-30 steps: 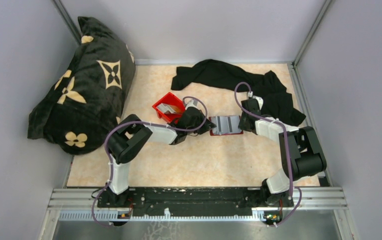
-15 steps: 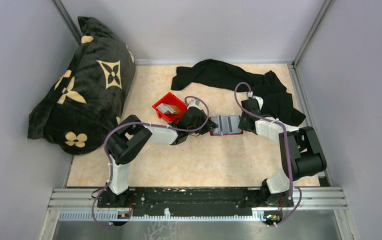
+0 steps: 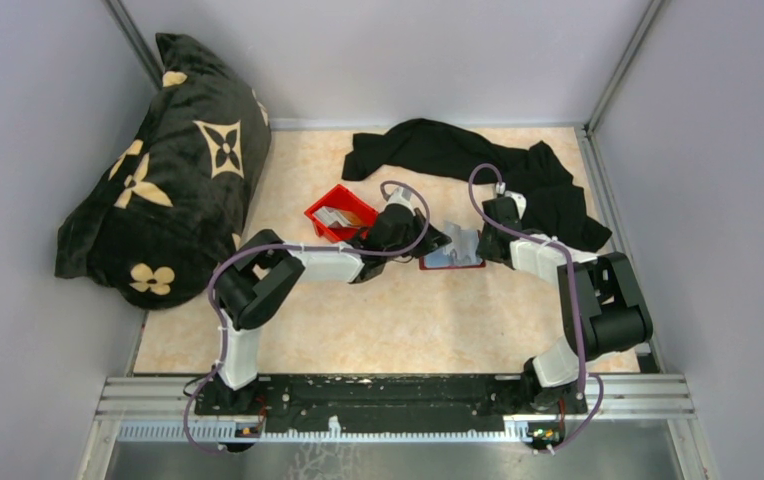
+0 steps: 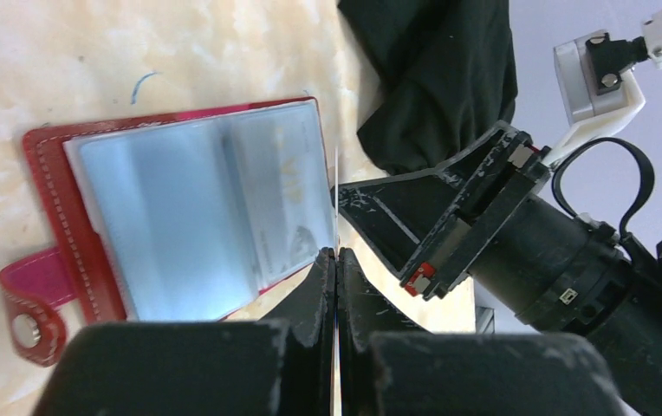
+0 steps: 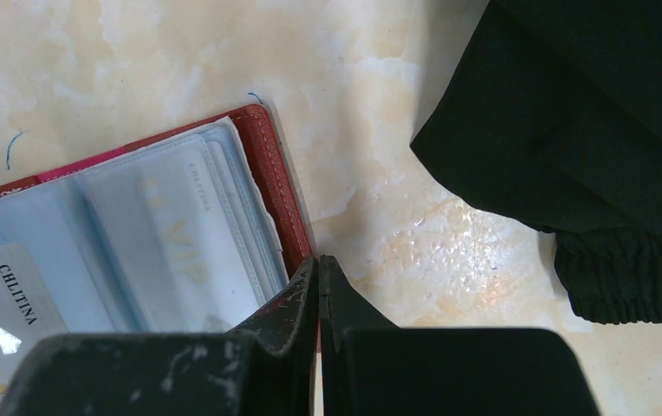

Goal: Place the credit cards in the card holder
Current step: Insert the credit card into the card holder.

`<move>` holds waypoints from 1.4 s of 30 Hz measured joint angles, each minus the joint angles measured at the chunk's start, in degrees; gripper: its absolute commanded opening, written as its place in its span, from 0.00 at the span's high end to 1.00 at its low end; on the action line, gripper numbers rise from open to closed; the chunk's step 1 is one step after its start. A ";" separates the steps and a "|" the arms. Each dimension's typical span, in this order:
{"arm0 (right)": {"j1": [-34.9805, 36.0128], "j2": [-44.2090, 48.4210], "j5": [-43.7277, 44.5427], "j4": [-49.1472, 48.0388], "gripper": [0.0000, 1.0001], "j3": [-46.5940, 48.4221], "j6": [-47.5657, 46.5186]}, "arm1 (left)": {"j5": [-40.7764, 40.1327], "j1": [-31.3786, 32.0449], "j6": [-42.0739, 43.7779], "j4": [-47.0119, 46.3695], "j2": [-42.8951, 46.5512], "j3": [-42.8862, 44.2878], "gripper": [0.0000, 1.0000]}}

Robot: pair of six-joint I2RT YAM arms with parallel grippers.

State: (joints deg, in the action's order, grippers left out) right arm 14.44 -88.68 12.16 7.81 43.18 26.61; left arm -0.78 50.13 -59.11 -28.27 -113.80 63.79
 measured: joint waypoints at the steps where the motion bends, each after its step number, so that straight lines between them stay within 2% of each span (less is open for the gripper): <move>1: 0.00 0.00 0.00 0.00 1.00 0.00 0.00 | 0.02 0.11 0.07 -0.02 -0.22 0.59 1.00; 10: 0.02 0.00 0.13 0.04 1.00 0.00 0.00 | -0.90 0.37 0.76 1.05 -1.29 1.84 1.00; 21: 0.02 0.02 0.20 0.09 1.00 0.00 0.00 | -1.46 -0.81 0.20 -0.39 -1.29 -3.34 1.00; 42: 0.17 -0.37 -0.52 0.02 1.00 0.39 -0.46 | 1.73 -2.14 -2.82 -4.37 -3.56 -4.00 1.00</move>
State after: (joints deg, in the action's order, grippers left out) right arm 14.61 -89.06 11.64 7.84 43.57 26.15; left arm 0.95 47.99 -61.93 -32.64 -117.36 59.79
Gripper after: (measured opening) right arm 0.005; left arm 0.006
